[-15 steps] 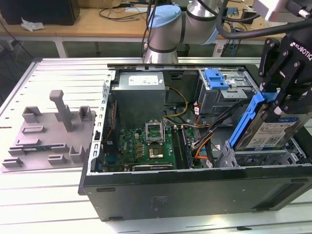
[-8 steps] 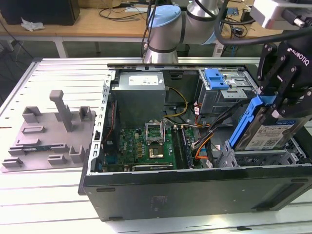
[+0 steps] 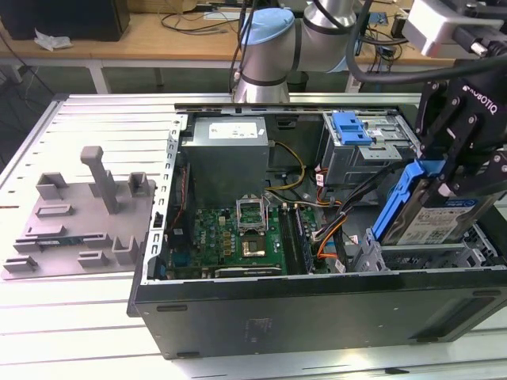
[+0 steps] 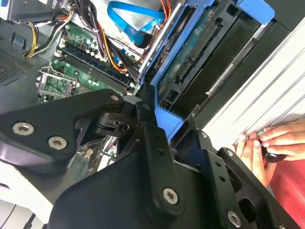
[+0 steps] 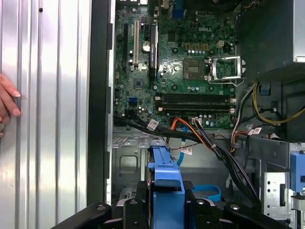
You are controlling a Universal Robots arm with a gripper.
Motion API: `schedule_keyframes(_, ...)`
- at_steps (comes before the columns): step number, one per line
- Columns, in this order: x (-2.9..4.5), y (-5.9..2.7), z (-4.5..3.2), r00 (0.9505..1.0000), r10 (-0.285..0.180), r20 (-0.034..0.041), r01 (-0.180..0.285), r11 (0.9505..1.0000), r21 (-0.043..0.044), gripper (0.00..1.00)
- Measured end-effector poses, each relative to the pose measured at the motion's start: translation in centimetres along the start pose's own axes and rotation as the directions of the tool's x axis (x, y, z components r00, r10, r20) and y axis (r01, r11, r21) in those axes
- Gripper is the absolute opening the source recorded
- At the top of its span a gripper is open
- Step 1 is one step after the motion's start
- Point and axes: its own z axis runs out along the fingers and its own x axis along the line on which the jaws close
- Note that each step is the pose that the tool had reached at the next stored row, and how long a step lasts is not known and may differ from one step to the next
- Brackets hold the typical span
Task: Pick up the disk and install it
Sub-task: 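Insert the disk into the insertion slot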
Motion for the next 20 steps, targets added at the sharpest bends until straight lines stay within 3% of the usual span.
schedule_keyframes(20, 0.05, -0.07, 1.93, 1.0000, 0.000, -0.0001, 0.000, 1.0000, 0.0000, 0.37)
